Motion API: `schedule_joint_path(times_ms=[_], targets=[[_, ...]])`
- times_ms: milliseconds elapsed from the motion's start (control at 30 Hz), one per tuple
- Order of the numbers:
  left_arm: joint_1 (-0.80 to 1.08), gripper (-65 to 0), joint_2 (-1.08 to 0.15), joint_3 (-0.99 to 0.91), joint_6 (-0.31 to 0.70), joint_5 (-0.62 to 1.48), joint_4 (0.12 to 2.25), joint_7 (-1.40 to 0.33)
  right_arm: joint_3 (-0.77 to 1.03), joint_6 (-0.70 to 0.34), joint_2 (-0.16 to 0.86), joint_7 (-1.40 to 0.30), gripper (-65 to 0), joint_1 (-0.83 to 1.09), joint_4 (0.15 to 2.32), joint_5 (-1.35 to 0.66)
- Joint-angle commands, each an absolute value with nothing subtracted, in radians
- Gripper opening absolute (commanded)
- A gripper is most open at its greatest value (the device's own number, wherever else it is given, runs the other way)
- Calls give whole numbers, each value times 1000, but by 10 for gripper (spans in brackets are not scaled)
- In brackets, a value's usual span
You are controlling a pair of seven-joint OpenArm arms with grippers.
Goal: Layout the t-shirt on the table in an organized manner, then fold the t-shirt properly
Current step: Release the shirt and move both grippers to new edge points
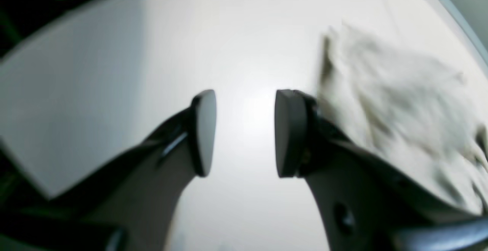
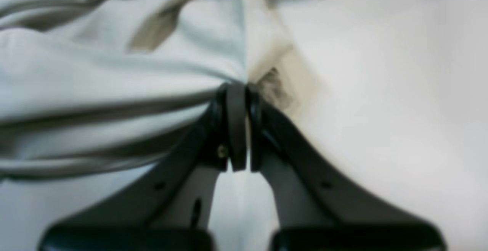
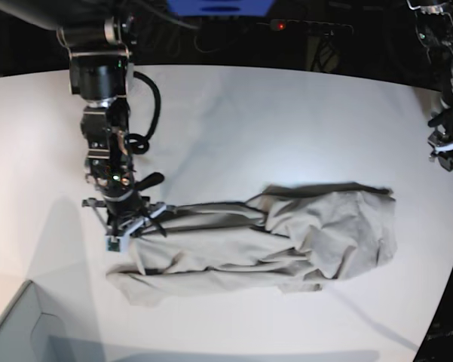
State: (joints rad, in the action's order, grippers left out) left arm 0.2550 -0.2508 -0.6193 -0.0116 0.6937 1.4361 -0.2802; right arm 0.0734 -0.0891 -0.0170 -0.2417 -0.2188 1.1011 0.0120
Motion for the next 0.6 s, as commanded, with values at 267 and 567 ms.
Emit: schedule_joint_path(times_ms=[267, 567], targets=[[203, -403, -213, -604, -2, 697, 1442, -265, 119, -162, -33, -446, -650, 62, 1747, 1], [39, -403, -159, -443, -2, 687, 1274, -262, 117, -162, -4, -463, -650, 280, 1923, 1]])
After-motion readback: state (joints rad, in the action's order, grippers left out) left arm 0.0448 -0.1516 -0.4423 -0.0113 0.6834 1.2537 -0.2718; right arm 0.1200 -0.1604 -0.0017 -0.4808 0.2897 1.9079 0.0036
